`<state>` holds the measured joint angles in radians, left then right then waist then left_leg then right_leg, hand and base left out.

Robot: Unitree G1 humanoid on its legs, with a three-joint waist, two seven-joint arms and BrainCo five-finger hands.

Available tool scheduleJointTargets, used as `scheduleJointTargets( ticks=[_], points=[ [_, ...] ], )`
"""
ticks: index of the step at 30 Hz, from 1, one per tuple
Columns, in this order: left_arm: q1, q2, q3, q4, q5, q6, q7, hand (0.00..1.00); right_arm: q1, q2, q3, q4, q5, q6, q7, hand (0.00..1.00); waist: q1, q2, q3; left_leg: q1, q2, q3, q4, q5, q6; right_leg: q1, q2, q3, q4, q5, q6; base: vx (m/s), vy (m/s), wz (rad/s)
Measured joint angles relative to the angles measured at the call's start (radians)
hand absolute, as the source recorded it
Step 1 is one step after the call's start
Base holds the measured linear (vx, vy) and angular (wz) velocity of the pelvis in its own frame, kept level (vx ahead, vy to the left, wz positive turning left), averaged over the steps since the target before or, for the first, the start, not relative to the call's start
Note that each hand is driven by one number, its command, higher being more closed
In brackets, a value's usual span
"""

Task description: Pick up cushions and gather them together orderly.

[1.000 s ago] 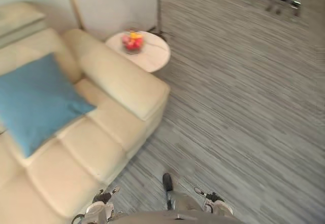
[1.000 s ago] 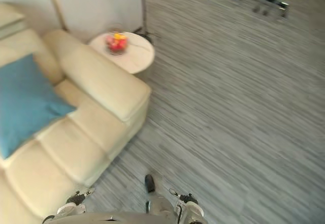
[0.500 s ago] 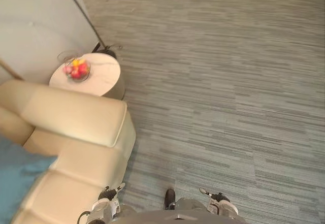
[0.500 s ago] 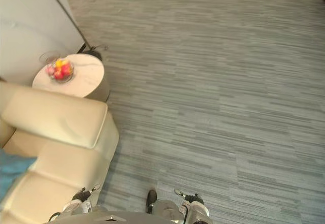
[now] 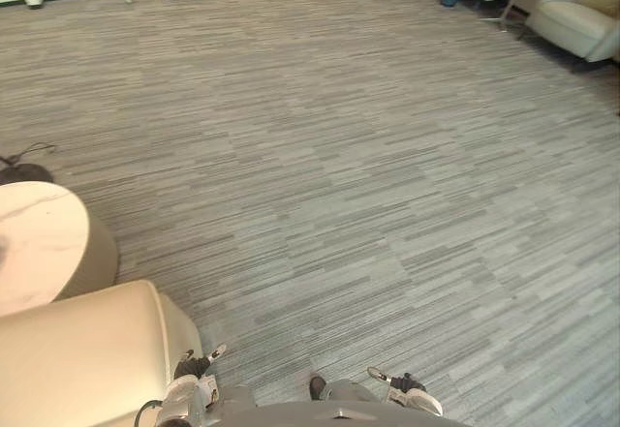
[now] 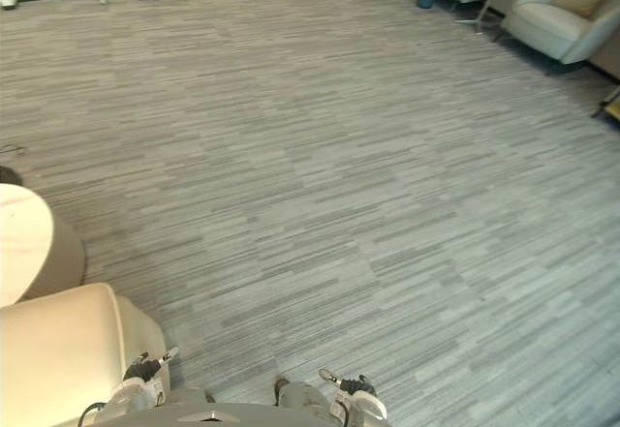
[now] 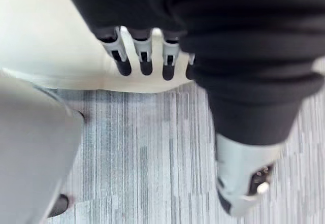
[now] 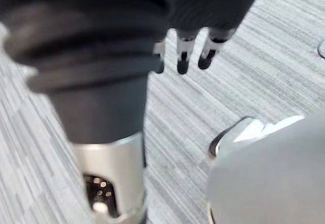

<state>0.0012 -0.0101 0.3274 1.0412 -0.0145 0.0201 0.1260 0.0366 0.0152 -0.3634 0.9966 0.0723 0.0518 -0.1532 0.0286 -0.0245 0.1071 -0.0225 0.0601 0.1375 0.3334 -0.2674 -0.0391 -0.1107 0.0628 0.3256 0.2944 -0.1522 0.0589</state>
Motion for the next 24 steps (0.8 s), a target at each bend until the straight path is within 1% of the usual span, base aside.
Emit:
scheduleJointTargets(
  ticks=[2,3,4,5,7,8,10,11,12,13,14,15,16,17,18,20,22,23,24],
  points=[
    [-0.007,-0.005,-0.017,0.010,0.000,0.001,-0.001,0.00,0.002,-0.005,-0.003,0.000,0.000,0.000,0.000,0.00,0.000,0.009,-0.004,0.028,-0.009,0.029,-0.024,0.000,0.000,0.011,-0.006,0.031,-0.028,0.014,0.007,0.09,0.136,-0.50],
    [-0.010,-0.012,-0.017,0.012,0.002,0.001,-0.001,0.00,0.003,-0.010,-0.004,0.000,0.000,0.000,0.000,0.00,0.002,0.020,-0.011,0.044,-0.010,0.052,-0.044,0.001,0.001,0.011,-0.004,0.052,-0.039,0.025,0.010,0.09,0.144,-0.57],
    [-0.011,-0.016,-0.017,0.013,0.004,0.001,-0.001,0.00,0.003,-0.013,-0.003,0.000,0.000,0.000,0.000,0.00,0.001,0.025,-0.014,0.049,-0.010,0.063,-0.050,0.002,0.003,0.010,-0.003,0.058,-0.044,0.031,0.009,0.09,0.123,-0.84],
    [-0.011,-0.027,-0.017,0.017,0.017,0.001,-0.001,0.00,-0.001,-0.022,-0.004,0.000,0.001,0.000,0.000,0.00,0.003,0.032,-0.016,0.077,-0.012,0.097,-0.070,0.004,0.008,0.016,0.005,0.090,-0.056,0.049,0.013,0.06,0.087,-0.80],
    [-0.013,-0.042,-0.017,0.030,0.019,0.001,-0.002,0.00,-0.002,-0.031,-0.004,-0.001,0.001,-0.001,0.000,0.00,0.007,0.057,-0.026,0.091,-0.010,0.143,-0.084,0.007,0.011,0.009,0.014,0.123,-0.072,0.074,0.012,0.05,0.086,-1.16],
    [-0.013,-0.057,-0.016,0.032,0.018,0.002,-0.003,0.00,-0.009,-0.042,-0.002,-0.003,0.001,-0.001,0.000,0.00,0.008,0.079,-0.027,0.108,-0.008,0.192,-0.094,0.017,0.027,0.003,0.015,0.107,-0.093,0.110,0.013,0.03,0.063,-1.25],
    [-0.011,-0.069,-0.015,0.031,0.018,0.002,-0.002,0.00,-0.012,-0.048,-0.001,-0.008,0.001,-0.001,0.000,0.00,0.012,0.095,-0.032,0.111,0.000,0.224,-0.091,0.027,0.042,-0.002,0.010,0.035,-0.117,0.144,0.006,0.02,0.026,-0.97],
    [-0.008,-0.077,-0.016,0.029,0.018,0.001,-0.002,0.00,-0.017,-0.053,-0.001,-0.012,0.001,-0.001,0.000,0.00,0.021,0.107,-0.038,0.114,0.007,0.259,-0.090,0.037,0.045,-0.016,0.001,-0.082,-0.131,0.169,-0.021,0.03,0.002,-0.93],
    [-0.009,-0.077,-0.017,0.027,0.016,0.001,-0.003,0.00,-0.020,-0.052,0.001,-0.020,0.000,-0.001,0.000,0.00,0.019,0.104,-0.035,0.121,0.003,0.274,-0.091,0.041,0.041,-0.022,-0.034,-0.269,-0.124,0.136,-0.053,0.04,-0.040,-0.95],
    [-0.009,-0.075,-0.024,0.024,0.016,0.000,-0.003,0.00,-0.018,-0.048,-0.002,-0.022,0.000,-0.001,0.000,0.00,0.017,0.102,-0.029,0.129,-0.006,0.295,-0.093,0.041,0.041,-0.026,-0.081,-0.453,-0.098,0.097,-0.078,0.02,-0.085,-0.78],
    [-0.007,-0.068,-0.026,0.022,0.016,0.000,-0.002,0.00,-0.008,-0.045,-0.005,-0.023,-0.001,-0.002,0.000,0.00,0.018,0.094,-0.029,0.133,-0.009,0.334,-0.091,0.041,0.041,-0.030,-0.124,-0.617,-0.075,0.067,-0.087,0.01,-0.107,-0.68],
    [-0.006,-0.065,-0.027,0.023,0.016,0.000,-0.002,0.00,-0.009,-0.045,-0.007,-0.024,-0.001,-0.002,0.000,0.00,0.020,0.089,-0.029,0.139,-0.009,0.344,-0.092,0.041,0.041,-0.029,-0.135,-0.677,-0.065,0.064,-0.091,-0.01,-0.138,-0.61],
    [-0.005,-0.062,-0.030,0.026,0.016,0.000,-0.002,0.00,-0.010,-0.045,-0.017,-0.022,-0.001,-0.004,0.000,0.00,0.020,0.091,-0.027,0.146,-0.009,0.344,-0.099,0.042,0.040,-0.028,-0.132,-0.694,-0.063,0.070,-0.084,0.01,-0.153,-0.46],
    [-0.005,-0.050,-0.047,0.032,0.015,0.000,-0.002,0.00,-0.010,-0.045,-0.037,-0.009,0.000,-0.005,0.000,0.00,0.017,0.095,-0.024,0.156,-0.010,0.334,-0.113,0.045,0.034,-0.021,-0.116,-0.666,-0.074,0.074,-0.083,0.01,-0.182,-0.52],
    [0.001,-0.047,-0.072,0.032,0.015,0.000,-0.003,0.00,-0.014,-0.059,-0.045,0.014,0.000,-0.008,0.000,0.00,0.015,0.096,-0.017,0.164,-0.004,0.315,-0.130,0.053,0.022,-0.004,-0.092,-0.645,-0.109,0.087,-0.091,0.01,-0.140,-0.40],
    [0.005,-0.044,-0.078,0.031,0.015,0.000,-0.003,0.00,-0.015,-0.065,-0.049,0.032,0.000,-0.007,0.000,0.00,0.014,0.098,-0.017,0.164,0.001,0.298,-0.121,0.059,0.011,0.010,-0.080,-0.638,-0.136,0.093,-0.093,-0.01,-0.105,-0.20],
    [0.012,-0.033,-0.087,0.031,0.006,0.000,-0.002,0.00,-0.012,-0.063,-0.072,0.046,0.005,-0.006,-0.001,0.00,0.006,0.089,-0.008,0.154,0.013,0.274,-0.069,0.065,0.003,0.034,-0.071,-0.630,-0.172,0.100,-0.096,0.01,-0.086,-0.10],
    [0.012,-0.028,-0.086,0.030,0.003,0.000,-0.002,0.00,-0.013,-0.061,-0.077,0.046,0.009,-0.005,-0.001,0.00,0.005,0.090,0.000,0.142,0.021,0.271,-0.036,0.065,0.003,0.043,-0.067,-0.624,-0.178,0.098,-0.093,-0.01,-0.069,-0.21],
    [0.013,-0.028,-0.081,0.028,-0.003,0.000,-0.002,0.00,-0.012,-0.059,-0.083,0.046,0.011,-0.005,-0.001,0.00,0.010,0.083,0.008,0.124,0.035,0.272,0.035,0.065,0.003,0.049,-0.064,-0.607,-0.179,0.096,-0.095,0.00,-0.073,-0.32]
  ],
)
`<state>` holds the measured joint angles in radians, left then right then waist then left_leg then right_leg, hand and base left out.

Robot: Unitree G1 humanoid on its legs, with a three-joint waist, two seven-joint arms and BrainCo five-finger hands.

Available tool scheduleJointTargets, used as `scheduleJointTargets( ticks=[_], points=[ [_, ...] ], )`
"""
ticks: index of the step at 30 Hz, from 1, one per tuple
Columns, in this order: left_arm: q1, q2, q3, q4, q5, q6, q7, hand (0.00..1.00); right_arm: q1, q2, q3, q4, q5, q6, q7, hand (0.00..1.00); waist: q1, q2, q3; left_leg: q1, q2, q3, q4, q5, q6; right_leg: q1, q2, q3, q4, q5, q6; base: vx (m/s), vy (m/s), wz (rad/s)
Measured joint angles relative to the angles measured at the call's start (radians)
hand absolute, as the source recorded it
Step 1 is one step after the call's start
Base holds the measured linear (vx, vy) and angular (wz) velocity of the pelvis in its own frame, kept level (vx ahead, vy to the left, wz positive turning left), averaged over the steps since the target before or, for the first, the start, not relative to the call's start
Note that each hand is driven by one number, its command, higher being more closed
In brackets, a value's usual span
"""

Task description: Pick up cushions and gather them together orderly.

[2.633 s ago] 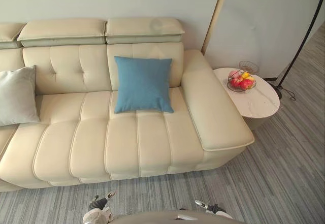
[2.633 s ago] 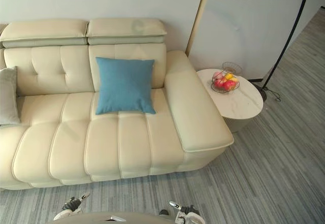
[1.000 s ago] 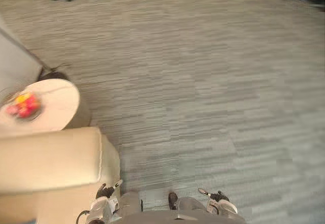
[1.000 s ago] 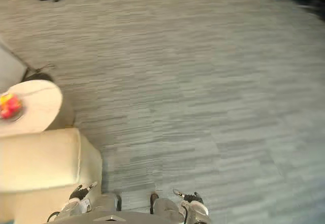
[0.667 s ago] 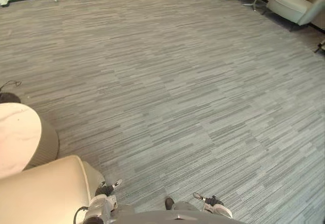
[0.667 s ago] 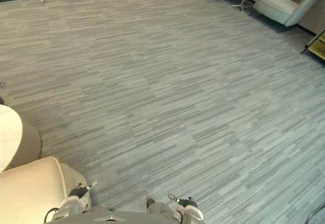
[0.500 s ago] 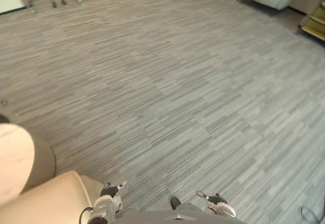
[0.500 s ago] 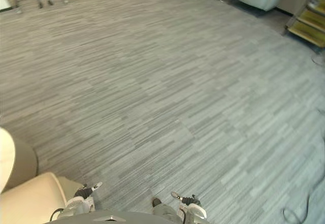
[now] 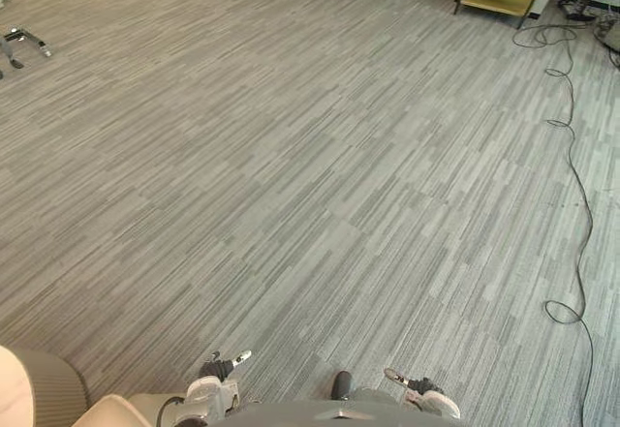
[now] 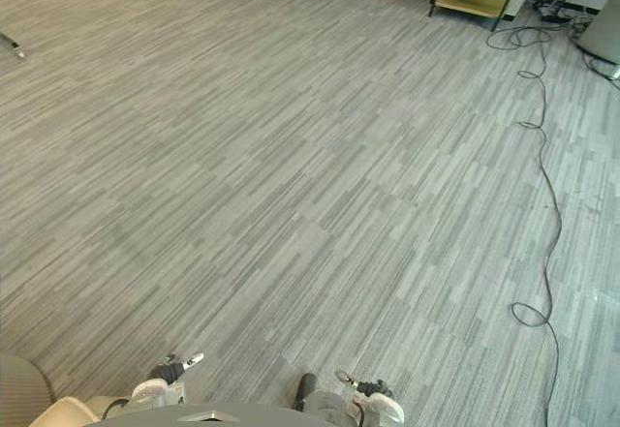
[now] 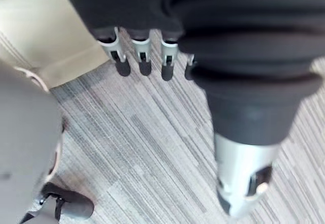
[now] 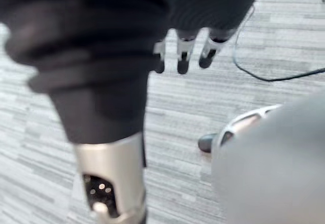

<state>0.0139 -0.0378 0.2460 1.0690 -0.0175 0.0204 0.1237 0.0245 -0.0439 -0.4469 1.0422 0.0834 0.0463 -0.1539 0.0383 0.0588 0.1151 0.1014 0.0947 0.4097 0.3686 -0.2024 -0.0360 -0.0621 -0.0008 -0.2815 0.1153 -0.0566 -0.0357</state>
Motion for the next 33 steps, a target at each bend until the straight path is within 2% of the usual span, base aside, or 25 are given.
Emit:
scheduleJointTargets(
  ticks=[2,4,6,10,14,16,17,18,19,20,21,22,24,25,27,28,29,30,31,32,33],
  points=[
    [0.003,0.000,0.023,-0.017,-0.004,0.001,0.000,0.00,0.001,0.002,-0.008,-0.005,0.009,-0.001,0.000,0.00,0.007,0.001,0.018,-0.073,0.051,-0.005,0.202,-0.003,0.007,0.017,0.008,0.024,0.005,-0.012,-0.005,0.00,-0.043,-0.35],
    [0.011,-0.006,0.029,-0.040,-0.007,0.001,0.000,0.00,0.003,0.001,-0.007,-0.015,0.020,-0.002,-0.001,0.00,0.007,0.009,0.025,-0.118,0.083,-0.020,0.323,-0.021,0.023,0.035,0.016,0.035,0.013,-0.028,-0.011,0.02,-0.005,-0.21],
    [0.018,-0.012,0.029,-0.053,-0.014,0.001,0.000,0.00,0.005,0.003,-0.005,-0.028,0.030,-0.001,-0.001,0.00,0.011,0.010,0.026,-0.160,0.089,-0.058,0.366,-0.041,0.015,0.049,0.018,0.049,0.019,-0.038,-0.006,0.04,0.018,-0.20],
    [0.020,-0.015,0.032,-0.086,-0.020,-0.001,0.000,0.00,0.023,0.008,0.005,-0.054,0.039,-0.001,-0.001,0.00,0.023,0.007,0.029,-0.238,0.083,-0.099,0.287,-0.061,0.009,0.059,0.004,0.090,0.046,-0.063,0.008,0.07,0.092,-0.32],
    [0.022,-0.024,0.050,-0.097,-0.020,0.000,0.003,0.00,0.047,0.006,0.052,-0.101,0.047,-0.004,-0.002,0.00,0.025,0.008,0.030,-0.256,0.051,-0.131,0.046,-0.054,-0.003,0.037,-0.024,0.152,0.088,-0.092,0.043,0.10,0.204,-0.44],
    [0.026,-0.031,0.077,-0.100,-0.020,0.000,0.005,0.00,0.055,0.006,0.085,-0.125,0.047,-0.004,-0.004,0.00,0.035,0.020,0.025,-0.258,0.032,-0.135,-0.019,-0.013,-0.005,0.026,-0.009,0.214,0.110,-0.108,0.054,0.17,0.222,-0.68],
    [0.028,-0.032,0.082,-0.101,-0.018,0.001,0.006,0.00,0.055,0.006,0.087,-0.129,0.047,-0.004,-0.004,0.00,0.040,0.016,0.025,-0.257,0.027,-0.127,-0.020,-0.013,-0.005,0.001,-0.015,0.220,0.169,-0.131,0.054,0.19,0.174,-0.49],
    [0.034,-0.024,0.085,-0.115,-0.018,0.000,0.006,0.00,0.056,0.018,0.089,-0.129,0.048,-0.004,-0.008,0.00,0.041,0.000,0.031,-0.254,0.006,-0.114,-0.030,-0.015,-0.004,-0.018,-0.032,0.229,0.265,-0.176,0.063,0.29,0.175,-0.20],
    [0.037,-0.005,0.089,-0.120,-0.018,-0.001,0.007,0.00,0.056,0.041,0.089,-0.128,0.047,-0.003,-0.009,0.00,0.038,-0.044,0.026,-0.239,-0.025,-0.082,-0.037,-0.008,0.009,0.010,-0.046,0.269,0.307,-0.216,0.062,0.29,0.149,-0.11],
    [0.039,-0.001,0.092,-0.122,-0.020,-0.001,0.007,0.00,0.055,0.043,0.088,-0.128,0.047,-0.003,-0.008,0.00,0.040,-0.048,0.024,-0.239,-0.029,-0.065,-0.036,-0.005,0.027,0.018,-0.047,0.274,0.306,-0.232,0.062,0.31,0.116,-0.20],
    [0.041,-0.003,0.108,-0.124,-0.020,-0.001,0.011,0.00,0.050,0.047,0.086,-0.128,0.048,-0.003,-0.008,0.00,0.048,-0.063,0.014,-0.234,-0.033,-0.040,-0.028,-0.008,0.058,0.031,-0.047,0.287,0.299,-0.244,0.062,0.29,0.070,-0.45],
    [0.043,-0.003,0.108,-0.124,-0.020,0.000,0.017,0.00,0.024,0.068,0.082,-0.135,0.048,-0.010,-0.007,0.00,0.046,-0.061,0.013,-0.235,-0.029,-0.021,0.006,-0.024,0.081,0.042,-0.045,0.313,0.311,-0.244,0.061,0.32,0.094,-0.55],
    [0.053,-0.005,0.108,-0.139,-0.020,0.000,0.017,0.00,0.018,0.095,0.081,-0.133,0.048,-0.018,-0.002,0.00,0.051,-0.073,-0.005,-0.233,-0.056,-0.027,0.032,-0.043,0.087,0.053,-0.070,0.361,0.289,-0.249,0.064,0.31,0.099,-0.45],
    [0.059,-0.008,0.106,-0.139,-0.020,0.000,0.018,0.00,0.020,0.098,0.077,-0.133,0.047,-0.017,-0.001,0.00,0.056,-0.073,-0.019,-0.227,-0.073,-0.039,0.019,-0.048,0.085,0.040,-0.076,0.390,0.308,-0.256,0.078,0.22,0.059,-0.60],
    [0.062,-0.010,0.105,-0.135,-0.020,0.001,0.020,0.00,0.022,0.102,0.050,-0.133,0.046,-0.017,0.000,0.00,0.073,-0.078,-0.031,-0.176,-0.112,-0.042,-0.040,-0.061,0.090,-0.036,-0.095,0.451,0.486,-0.295,0.163,0.19,0.041,-0.57],
    [0.062,-0.003,0.098,-0.133,-0.020,0.004,0.022,0.00,0.023,0.104,0.035,-0.138,0.046,-0.017,0.000,0.00,0.064,-0.089,-0.031,-0.138,-0.138,-0.030,-0.053,-0.068,0.096,-0.087,-0.104,0.478,0.631,-0.287,0.209,0.23,0.051,-0.25],
    [0.062,0.005,0.069,-0.130,-0.019,0.008,0.022,0.00,0.027,0.104,0.035,-0.146,0.046,-0.016,0.001,0.00,0.054,-0.103,-0.021,-0.087,-0.150,-0.031,-0.061,-0.082,0.096,-0.124,-0.110,0.466,0.765,-0.225,0.246,0.29,0.058,-0.10],
    [0.063,0.005,0.060,-0.123,-0.019,0.008,0.022,0.00,0.031,0.101,0.034,-0.151,0.046,-0.017,0.001,0.00,0.048,-0.099,-0.019,-0.058,-0.149,-0.037,-0.070,-0.095,0.094,-0.133,-0.115,0.442,0.820,-0.181,0.242,0.31,0.038,-0.05],
    [0.054,0.000,0.053,-0.113,-0.020,0.012,0.023,0.00,0.036,0.089,0.035,-0.163,0.045,-0.018,0.001,0.00,0.038,-0.071,-0.017,0.016,-0.136,-0.062,-0.111,-0.135,0.089,-0.162,-0.115,0.384,0.937,-0.097,0.230,0.25,0.018,-0.12],
    [0.056,0.000,0.054,-0.112,-0.021,0.016,0.024,0.00,0.036,0.080,0.035,-0.163,0.045,-0.020,0.001,0.00,0.040,-0.068,-0.012,0.049,-0.135,-0.056,-0.123,-0.145,0.088,-0.192,-0.121,0.364,1.006,-0.099,0.210,0.19,-0.005,-0.26],
    [0.055,0.003,0.055,-0.108,-0.020,0.018,0.025,0.00,0.036,0.080,0.037,-0.169,0.045,-0.021,0.001,0.00,0.036,-0.074,-0.010,0.095,-0.127,-0.051,-0.133,-0.162,0.080,-0.238,-0.133,0.322,1.059,-0.154,0.178,0.19,-0.075,-0.17]
  ],
)
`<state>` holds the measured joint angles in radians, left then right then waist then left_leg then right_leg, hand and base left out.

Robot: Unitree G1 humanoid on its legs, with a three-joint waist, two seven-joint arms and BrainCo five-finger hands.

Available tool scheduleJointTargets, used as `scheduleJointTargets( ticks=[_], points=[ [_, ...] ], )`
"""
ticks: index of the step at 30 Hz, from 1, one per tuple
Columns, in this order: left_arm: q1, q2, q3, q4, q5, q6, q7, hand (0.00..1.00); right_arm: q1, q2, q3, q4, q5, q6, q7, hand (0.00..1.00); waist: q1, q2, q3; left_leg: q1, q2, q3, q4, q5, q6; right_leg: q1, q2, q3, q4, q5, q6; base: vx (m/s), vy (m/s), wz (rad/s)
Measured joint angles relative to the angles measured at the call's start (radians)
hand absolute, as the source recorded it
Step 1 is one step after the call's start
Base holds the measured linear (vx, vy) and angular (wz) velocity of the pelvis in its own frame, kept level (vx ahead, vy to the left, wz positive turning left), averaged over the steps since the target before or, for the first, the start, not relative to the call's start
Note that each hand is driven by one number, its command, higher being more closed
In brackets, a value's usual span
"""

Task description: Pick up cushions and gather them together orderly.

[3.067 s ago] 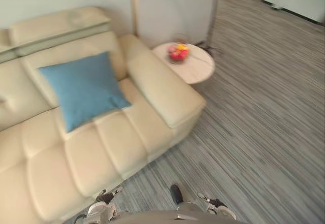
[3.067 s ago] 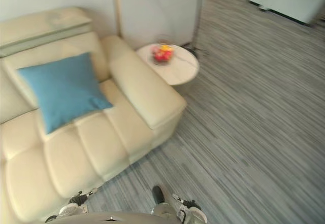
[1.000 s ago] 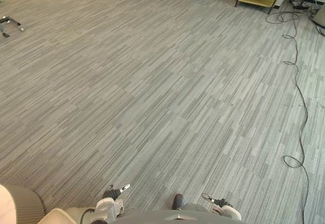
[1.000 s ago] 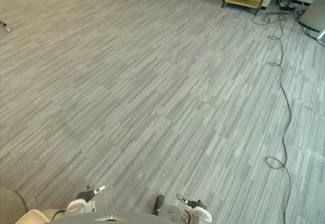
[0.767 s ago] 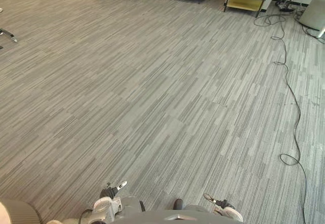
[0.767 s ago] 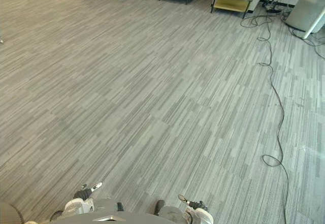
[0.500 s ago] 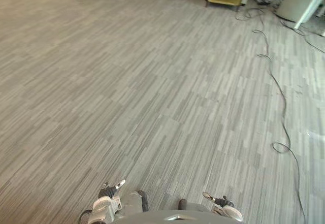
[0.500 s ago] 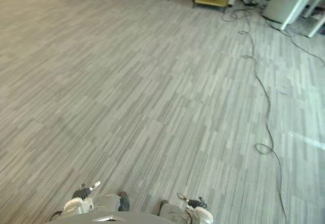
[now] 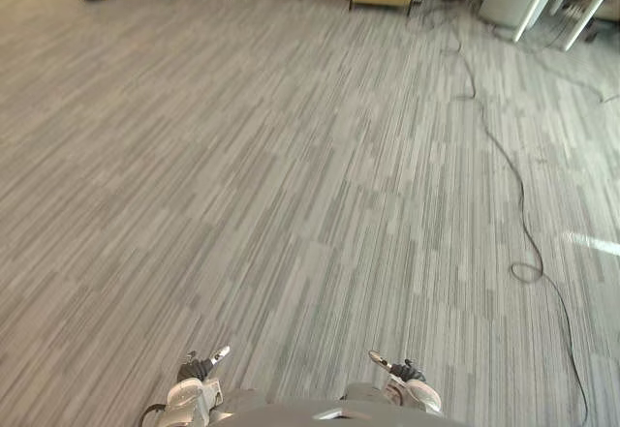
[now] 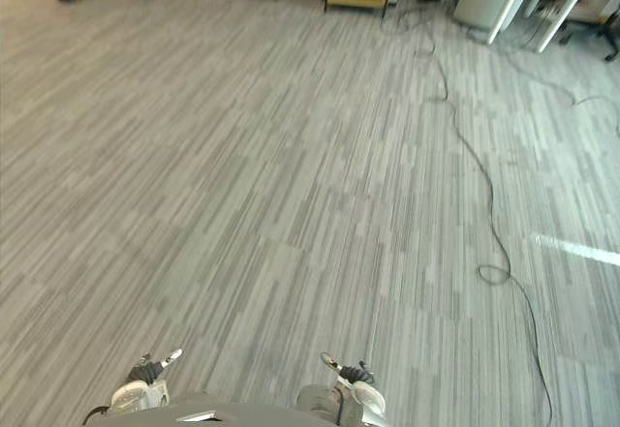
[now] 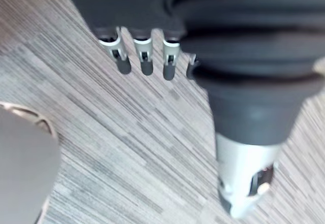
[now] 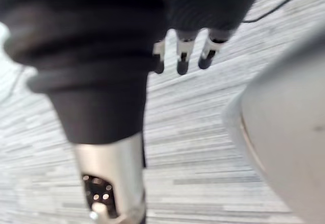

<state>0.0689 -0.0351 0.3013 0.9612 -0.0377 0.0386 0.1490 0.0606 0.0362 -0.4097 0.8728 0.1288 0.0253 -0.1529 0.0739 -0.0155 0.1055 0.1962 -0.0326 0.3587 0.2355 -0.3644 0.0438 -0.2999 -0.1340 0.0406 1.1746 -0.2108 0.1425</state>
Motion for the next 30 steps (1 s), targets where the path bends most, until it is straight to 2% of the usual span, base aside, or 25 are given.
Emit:
scheduleJointTargets(
  ticks=[1,3,4,5,6,7,8,9,10,12,13,14,15,16,17,18,19,21,24,25,26,27,28,29,30],
  points=[
    [-0.006,0.004,-0.008,0.018,0.001,0.000,-0.001,0.00,-0.006,-0.002,-0.001,-0.001,0.000,-0.003,0.000,0.00,-0.023,0.005,-0.001,0.047,0.027,-0.001,-0.016,-0.014,-0.015,-0.062,-0.009,-0.087,-0.028,-0.065,-0.040,0.21,-0.095,-0.04],
    [-0.011,0.005,-0.008,0.037,0.001,0.003,0.000,0.00,-0.012,-0.011,-0.005,0.009,0.000,-0.003,0.000,0.00,-0.042,0.014,-0.001,0.106,0.061,-0.002,-0.064,-0.009,-0.023,-0.125,-0.015,-0.191,-0.126,-0.111,-0.090,0.29,-0.144,0.16],
    [-0.010,0.004,-0.008,0.038,0.001,0.004,-0.001,0.00,-0.008,-0.014,-0.007,0.010,0.000,0.000,0.000,0.00,-0.046,0.017,-0.001,0.125,0.073,-0.004,-0.074,-0.007,-0.027,-0.138,-0.013,-0.219,-0.178,-0.112,-0.102,0.40,-0.196,0.20],
    [-0.010,0.005,-0.008,0.039,0.001,0.005,-0.001,0.00,-0.003,-0.014,-0.024,0.012,0.002,-0.002,0.000,0.00,-0.049,0.013,0.002,0.157,0.089,-0.013,-0.100,-0.003,-0.033,-0.159,0.003,-0.255,-0.311,-0.093,-0.128,0.46,-0.234,0.15],
    [-0.010,0.007,-0.009,0.040,0.002,0.005,-0.001,0.00,-0.004,-0.014,-0.027,0.013,0.001,-0.002,0.000,0.00,-0.050,0.009,0.004,0.173,0.093,-0.026,-0.105,-0.003,-0.034,-0.161,0.014,-0.268,-0.406,-0.063,-0.136,0.62,-0.304,0.10],
    [-0.011,0.013,-0.009,0.044,0.003,0.005,-0.001,0.00,0.006,-0.012,-0.032,0.023,0.005,-0.002,0.001,0.00,-0.052,0.008,0.009,0.205,0.096,-0.060,-0.107,-0.002,-0.036,-0.140,0.036,-0.262,-0.564,0.103,-0.184,0.44,-0.218,-0.04],
    [-0.021,0.004,-0.009,0.060,0.003,0.007,-0.002,0.00,-0.004,-0.024,-0.037,0.031,0.007,-0.002,0.002,0.00,-0.050,0.031,0.008,0.218,0.119,-0.071,-0.103,0.008,-0.041,-0.113,0.056,-0.282,-0.578,0.094,-0.182,0.55,-0.232,-0.17],
    [-0.033,-0.014,-0.007,0.074,0.003,0.007,-0.005,0.00,-0.037,-0.032,-0.043,0.049,0.000,-0.003,0.000,0.00,-0.047,0.050,0.015,0.186,0.118,-0.120,-0.086,0.030,-0.057,-0.090,0.071,-0.270,-0.620,0.101,-0.191,0.47,-0.199,-0.19],
    [-0.051,-0.026,-0.006,0.068,0.010,0.002,-0.009,0.00,-0.058,-0.034,-0.054,0.062,-0.001,0.000,0.000,0.00,-0.048,0.051,0.031,0.178,0.093,-0.177,-0.100,0.049,-0.065,-0.073,0.065,-0.251,-0.628,0.102,-0.195,0.60,-0.263,-0.06],
    [-0.056,-0.043,0.003,0.068,0.015,-0.004,-0.009,0.00,-0.062,-0.044,-0.066,0.082,0.000,0.002,-0.001,0.00,-0.053,0.058,0.033,0.163,0.090,-0.221,-0.103,0.135,-0.063,-0.028,0.061,-0.250,-0.633,0.094,-0.205,0.29,-0.134,0.13],
    [-0.052,-0.048,0.003,0.066,0.021,-0.008,-0.010,0.00,-0.051,-0.044,-0.064,0.085,0.000,0.002,-0.001,0.00,-0.057,0.063,0.028,0.155,0.099,-0.244,-0.043,0.169,-0.066,0.020,0.064,-0.255,-0.642,0.075,-0.203,0.28,-0.092,0.20],
    [-0.043,-0.051,0.005,0.055,0.022,-0.005,-0.012,0.00,-0.038,-0.036,-0.057,0.079,0.000,0.003,0.000,0.00,-0.063,0.071,0.012,0.116,0.103,-0.271,0.057,0.181,-0.073,0.052,0.066,-0.257,-0.663,0.038,-0.184,0.35,-0.106,0.19],
    [-0.041,-0.051,0.010,0.047,0.022,-0.005,-0.011,0.00,-0.032,-0.036,-0.045,0.074,0.000,0.002,0.000,0.00,-0.067,0.055,0.003,0.079,0.102,-0.282,0.148,0.181,-0.074,0.071,0.066,-0.255,-0.681,0.013,-0.172,0.24,-0.056,0.10],
    [-0.041,-0.053,0.012,0.038,0.022,-0.004,-0.011,0.00,-0.031,-0.037,-0.036,0.069,0.000,0.003,0.000,0.00,-0.069,0.058,0.005,0.035,0.110,-0.288,0.247,0.189,-0.087,0.085,0.071,-0.257,-0.688,0.006,-0.171,0.25,-0.047,0.02],
    [-0.050,-0.056,0.014,0.028,0.020,-0.004,-0.010,0.00,-0.021,-0.038,-0.029,0.044,0.003,0.002,-0.001,0.00,-0.075,0.074,0.012,-0.066,0.134,-0.304,0.455,0.257,-0.145,0.115,0.082,-0.267,-0.706,0.000,-0.172,0.27,-0.039,-0.21],
    [-0.050,-0.055,0.022,0.021,0.018,-0.003,-0.009,0.00,-0.009,-0.041,-0.022,0.025,0.004,0.001,-0.002,0.00,-0.070,0.084,0.018,-0.145,0.160,-0.285,0.627,0.424,-0.162,0.157,0.100,-0.247,-0.733,-0.009,-0.178,0.26,-0.012,-0.36],
    [-0.041,-0.047,0.023,0.020,0.017,-0.003,-0.008,0.00,-0.005,-0.041,-0.019,0.016,0.006,0.000,-0.003,0.00,-0.061,0.080,0.022,-0.173,0.180,-0.262,0.698,0.477,-0.158,0.186,0.107,-0.232,-0.753,-0.019,-0.192,0.25,0.026,-0.58],
    [-0.036,-0.039,0.018,0.010,0.016,-0.003,-0.008,0.00,0.012,-0.041,-0.017,0.013,0.025,0.000,-0.005,0.00,-0.056,0.083,0.027,-0.262,0.227,-0.181,0.829,0.346,-0.104,0.273,0.116,-0.191,-0.803,-0.041,-0.191,0.28,0.037,-0.43],
    [-0.028,-0.031,0.004,-0.017,0.000,-0.005,-0.008,0.00,0.020,-0.043,-0.013,0.021,0.032,0.009,-0.009,0.00,-0.034,0.078,0.029,-0.388,0.232,-0.107,0.757,0.216,-0.092,0.378,0.092,-0.155,-0.898,-0.050,-0.176,0.27,0.086,-0.36],
    [-0.025,-0.026,-0.001,-0.024,0.000,-0.005,-0.008,0.00,0.020,-0.044,-0.007,0.021,0.033,0.010,-0.010,0.00,-0.033,0.077,0.029,-0.409,0.230,-0.090,0.713,0.199,-0.094,0.399,0.082,-0.154,-0.915,-0.053,-0.171,0.35,0.167,-0.35],
    [-0.015,-0.023,-0.014,-0.029,0.000,-0.005,-0.008,0.00,0.020,-0.042,0.002,0.020,0.035,0.012,-0.010,0.00,-0.031,0.071,0.031,-0.429,0.213,-0.039,0.527,0.179,-0.096,0.444,0.056,-0.146,-0.947,-0.060,-0.149,0.42,0.203,-0.36],
    [-0.013,-0.022,-0.015,-0.030,0.000,-0.005,-0.007,0.00,0.020,-0.041,0.002,0.020,0.036,0.012,-0.010,0.00,-0.023,0.070,0.032,-0.429,0.181,-0.017,0.304,0.190,-0.097,0.477,0.031,-0.132,-0.960,-0.083,-0.118,0.52,0.259,-0.34],
    [-0.007,-0.022,-0.014,-0.031,-0.001,-0.005,-0.005,0.00,0.021,-0.041,0.002,0.020,0.037,0.013,-0.010,0.00,-0.021,0.070,0.032,-0.432,0.163,-0.023,0.201,0.213,-0.100,0.496,0.021,-0.126,-0.966,-0.097,-0.106,0.50,0.281,-0.30],
    [-0.001,-0.024,-0.006,-0.047,-0.004,-0.009,-0.002,0.00,0.023,-0.039,0.004,0.021,0.039,0.014,-0.010,0.00,-0.011,0.065,0.029,-0.453,0.139,-0.046,0.091,0.312,-0.086,0.529,0.002,-0.106,-0.979,-0.130,-0.088,0.55,0.346,-0.40],
    [0.002,-0.011,-0.009,-0.046,0.000,-0.014,-0.003,0.00,0.020,-0.027,0.015,0.030,0.039,0.014,-0.010,0.00,0.009,0.027,0.015,-0.452,0.093,-0.027,0.112,0.308,-0.039,0.545,-0.029,-0.060,-1.003,-0.152,-0.123,0.57,0.339,-0.30]
  ],
)
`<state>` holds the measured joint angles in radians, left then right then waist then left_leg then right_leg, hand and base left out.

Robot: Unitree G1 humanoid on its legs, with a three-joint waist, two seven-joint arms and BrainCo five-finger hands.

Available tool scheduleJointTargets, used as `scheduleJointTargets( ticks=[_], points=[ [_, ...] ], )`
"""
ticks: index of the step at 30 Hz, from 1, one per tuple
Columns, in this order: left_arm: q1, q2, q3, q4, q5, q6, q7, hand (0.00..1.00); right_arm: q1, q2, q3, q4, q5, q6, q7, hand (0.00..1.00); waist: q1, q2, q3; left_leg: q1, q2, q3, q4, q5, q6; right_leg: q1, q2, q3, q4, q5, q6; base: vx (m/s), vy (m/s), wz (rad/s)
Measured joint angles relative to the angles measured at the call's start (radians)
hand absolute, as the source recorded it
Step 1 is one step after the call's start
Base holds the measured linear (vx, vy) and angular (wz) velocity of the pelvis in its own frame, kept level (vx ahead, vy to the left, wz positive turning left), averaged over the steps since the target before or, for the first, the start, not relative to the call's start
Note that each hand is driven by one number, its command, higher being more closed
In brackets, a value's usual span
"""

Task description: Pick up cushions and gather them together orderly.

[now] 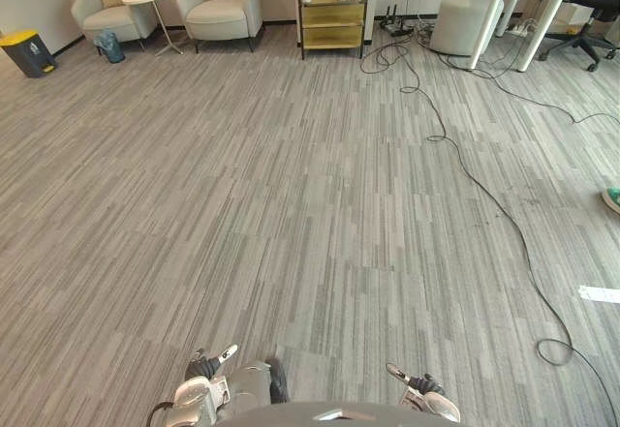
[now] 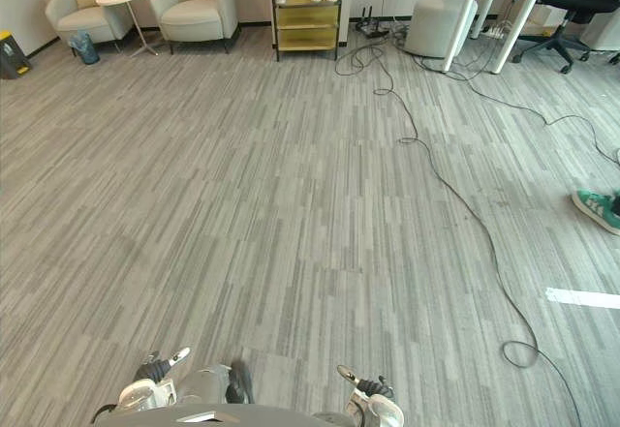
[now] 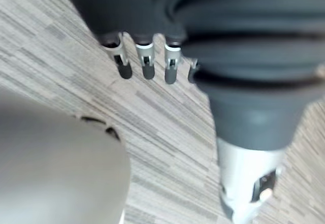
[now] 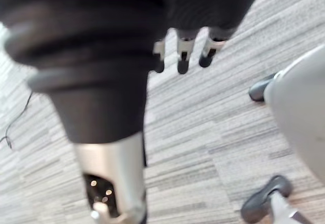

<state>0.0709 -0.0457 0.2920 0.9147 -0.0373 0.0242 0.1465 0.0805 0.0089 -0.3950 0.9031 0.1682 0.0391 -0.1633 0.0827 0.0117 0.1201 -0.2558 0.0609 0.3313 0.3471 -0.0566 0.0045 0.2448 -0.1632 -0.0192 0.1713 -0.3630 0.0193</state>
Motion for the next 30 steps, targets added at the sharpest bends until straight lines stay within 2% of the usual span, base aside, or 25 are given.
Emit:
scheduleJointTargets(
  ticks=[1,2,3,4,5,6,7,8,9,10,12,14,15,16,17,20,21,22,23,24,25,26,27,28,30],
  points=[
    [-0.006,0.006,-0.006,0.003,0.001,-0.001,0.002,0.00,-0.007,0.006,-0.005,0.012,0.000,-0.002,0.000,0.00,-0.009,-0.001,-0.017,-0.012,-0.003,-0.002,0.027,-0.034,-0.001,0.003,0.002,0.028,-0.006,0.023,-0.031,0.63,0.328,-0.24],
    [-0.012,0.009,-0.013,0.008,0.002,-0.002,0.000,0.00,-0.024,0.024,-0.012,0.020,0.000,0.001,0.001,0.00,-0.017,-0.002,-0.013,-0.026,0.001,-0.002,0.082,-0.088,0.029,-0.003,0.006,0.086,0.007,0.081,-0.031,0.63,0.343,0.01],
    [-0.012,0.013,-0.012,0.010,0.003,-0.001,0.000,0.00,-0.025,0.030,-0.013,0.016,-0.001,-0.001,0.001,0.00,-0.018,-0.008,-0.012,-0.023,-0.003,-0.002,0.100,-0.103,0.046,-0.003,-0.001,0.106,0.017,0.100,-0.014,0.75,0.449,-0.06],
    [-0.006,0.026,-0.011,0.010,0.001,0.001,0.001,0.00,-0.022,0.042,-0.022,0.019,-0.002,0.003,0.002,0.00,-0.015,-0.033,-0.015,0.001,-0.022,0.002,0.146,-0.148,0.075,0.000,-0.030,0.145,0.083,0.122,0.036,0.72,0.430,-0.15],
    [-0.006,0.033,-0.014,0.010,0.001,0.001,0.001,0.00,-0.012,0.051,-0.025,0.017,-0.008,0.003,0.002,0.00,0.000,-0.058,-0.018,0.060,-0.055,0.020,0.131,-0.200,0.075,-0.041,-0.047,0.174,0.247,0.126,0.095,0.58,0.298,-0.21],
    [-0.007,0.037,-0.018,0.011,0.001,0.001,0.001,0.00,-0.010,0.053,-0.026,0.018,-0.009,0.003,0.003,0.00,0.003,-0.064,-0.021,0.086,-0.067,0.029,0.122,-0.212,0.078,-0.078,-0.053,0.186,0.341,0.139,0.123,0.54,0.206,-0.31],
    [-0.008,0.050,-0.037,0.022,0.002,0.004,0.001,0.00,-0.010,0.059,-0.038,0.015,-0.009,0.001,0.009,0.00,-0.002,-0.079,-0.023,0.143,-0.091,0.042,0.101,-0.220,0.082,-0.182,-0.051,0.235,0.595,0.226,0.221,0.39,0.132,-0.22],
    [-0.008,0.058,-0.061,0.031,0.002,0.010,0.001,0.00,-0.011,0.056,-0.040,0.014,-0.009,-0.002,0.010,0.00,-0.008,-0.074,-0.019,0.187,-0.094,0.052,0.089,-0.224,0.079,-0.249,-0.034,0.251,0.769,0.288,0.277,0.46,0.138,-0.16],
    [-0.014,0.060,-0.085,0.042,0.001,0.017,0.002,0.00,-0.010,0.042,-0.042,0.007,-0.009,-0.010,0.009,0.00,-0.025,-0.064,-0.009,0.267,-0.093,0.048,0.063,-0.223,0.079,-0.329,-0.019,0.204,0.950,0.313,0.270,0.42,0.118,-0.10],
    [-0.019,0.057,-0.105,0.046,0.001,0.021,0.001,0.00,-0.007,0.029,-0.043,-0.004,-0.008,-0.014,0.008,0.00,-0.032,-0.039,0.005,0.353,-0.093,0.043,0.011,-0.223,0.078,-0.394,-0.029,0.131,1.032,0.294,0.247,0.48,0.129,-0.09],
    [-0.022,0.051,-0.108,0.051,0.001,0.022,0.002,0.00,0.006,0.029,-0.053,-0.018,-0.008,-0.013,0.009,0.00,-0.037,-0.034,0.007,0.425,-0.090,0.039,-0.053,-0.221,0.074,-0.463,-0.033,0.060,1.047,0.249,0.210,0.37,0.082,-0.04],
    [-0.039,0.050,-0.111,0.064,0.000,0.023,0.001,0.00,0.021,0.042,-0.107,-0.023,0.003,-0.016,0.009,0.00,-0.057,-0.038,0.013,0.523,-0.077,0.020,-0.144,-0.224,0.058,-0.571,-0.036,-0.078,0.906,0.152,0.117,0.38,0.013,0.18],
    [-0.043,0.048,-0.115,0.069,0.000,0.023,0.001,0.00,0.017,0.040,-0.123,-0.022,0.004,-0.017,0.010,0.00,-0.059,-0.036,0.019,0.550,-0.070,0.017,-0.164,-0.224,0.058,-0.585,-0.028,-0.107,0.824,0.140,0.092,0.42,-0.060,0.13],
    [-0.050,0.046,-0.116,0.081,0.001,0.023,-0.001,0.00,0.010,0.035,-0.137,-0.019,0.004,-0.013,0.009,0.00,-0.060,-0.033,0.023,0.580,-0.058,0.009,-0.182,-0.224,0.058,-0.603,-0.001,-0.145,0.654,0.138,0.059,0.42,-0.133,0.27],
    [-0.051,0.040,-0.115,0.082,0.003,0.023,-0.001,0.00,0.008,0.034,-0.140,-0.018,0.004,-0.014,0.009,0.00,-0.069,-0.031,0.026,0.605,-0.040,-0.023,-0.200,-0.225,0.058,-0.612,0.033,-0.161,0.427,0.193,0.020,0.42,-0.161,0.43],
    [-0.051,0.024,-0.093,0.081,0.005,0.019,-0.008,0.00,0.027,0.030,-0.141,0.000,0.004,-0.007,0.008,0.00,-0.084,-0.040,0.028,0.675,-0.053,-0.104,-0.256,-0.231,0.049,-0.611,0.038,-0.112,0.108,0.334,0.032,0.54,-0.247,0.73],
    [-0.052,0.009,-0.076,0.089,0.010,0.018,-0.009,0.00,0.032,0.012,-0.143,0.011,0.004,-0.004,0.008,0.00,-0.094,-0.030,0.036,0.714,-0.043,-0.143,-0.261,-0.237,0.039,-0.611,0.042,-0.102,0.171,0.437,0.014,0.53,-0.252,0.65],
    [-0.051,-0.003,-0.066,0.093,0.012,0.018,-0.008,0.00,0.029,0.000,-0.143,0.012,0.004,-0.003,0.008,0.00,-0.093,-0.017,0.039,0.720,-0.031,-0.150,-0.256,-0.234,0.038,-0.626,0.047,-0.107,0.217,0.435,0.014,0.50,-0.250,0.26],
    [-0.050,-0.026,-0.055,0.104,0.019,0.019,-0.008,0.00,0.023,-0.020,-0.140,0.011,0.003,-0.003,0.008,0.00,-0.092,0.026,0.038,0.722,-0.004,-0.161,-0.228,-0.219,0.020,-0.642,0.058,-0.123,0.295,0.369,0.003,0.48,-0.261,0.01],
    [-0.048,-0.042,-0.054,0.116,0.021,0.020,-0.009,0.00,0.021,-0.029,-0.142,0.005,0.004,-0.006,0.008,0.00,-0.098,0.053,0.038,0.712,0.023,-0.184,-0.178,-0.192,-0.010,-0.640,0.077,-0.135,0.342,0.314,-0.007,0.60,-0.332,-0.07],
    [-0.046,-0.042,-0.055,0.119,0.022,0.022,-0.017,0.00,0.019,-0.031,-0.146,0.001,0.003,-0.009,0.008,0.00,-0.101,0.066,0.029,0.673,0.048,-0.222,-0.060,-0.145,-0.044,-0.624,0.096,-0.142,0.369,0.266,-0.015,0.52,-0.289,-0.07],
    [-0.047,-0.042,-0.054,0.115,0.022,0.022,-0.021,0.00,0.020,-0.030,-0.147,-0.002,0.004,-0.007,0.009,0.00,-0.103,0.067,0.029,0.639,0.061,-0.244,0.025,-0.117,-0.070,-0.608,0.103,-0.145,0.368,0.247,-0.021,0.53,-0.270,-0.13],
    [-0.048,-0.041,-0.047,0.100,0.022,0.022,-0.023,0.00,0.024,-0.027,-0.144,-0.005,0.004,-0.007,0.008,0.00,-0.108,0.072,0.027,0.552,0.081,-0.291,0.210,-0.013,-0.119,-0.568,0.124,-0.150,0.356,0.218,-0.034,0.64,-0.240,-0.17],
    [-0.045,-0.035,-0.030,0.082,0.022,0.022,-0.023,0.00,0.032,-0.026,-0.123,-0.020,0.004,-0.008,0.007,0.00,-0.108,0.071,0.035,0.413,0.113,-0.317,0.501,0.141,-0.183,-0.485,0.159,-0.143,0.308,0.192,-0.050,0.64,-0.208,-0.20],
    [-0.048,-0.034,-0.026,0.069,0.022,0.020,-0.024,0.00,0.032,-0.024,-0.115,-0.019,0.014,-0.009,0.006,0.00,-0.102,0.066,0.038,0.319,0.142,-0.273,0.680,0.112,-0.158,-0.412,0.185,-0.129,0.265,0.178,-0.081,0.45,-0.120,-0.31]
  ],
)
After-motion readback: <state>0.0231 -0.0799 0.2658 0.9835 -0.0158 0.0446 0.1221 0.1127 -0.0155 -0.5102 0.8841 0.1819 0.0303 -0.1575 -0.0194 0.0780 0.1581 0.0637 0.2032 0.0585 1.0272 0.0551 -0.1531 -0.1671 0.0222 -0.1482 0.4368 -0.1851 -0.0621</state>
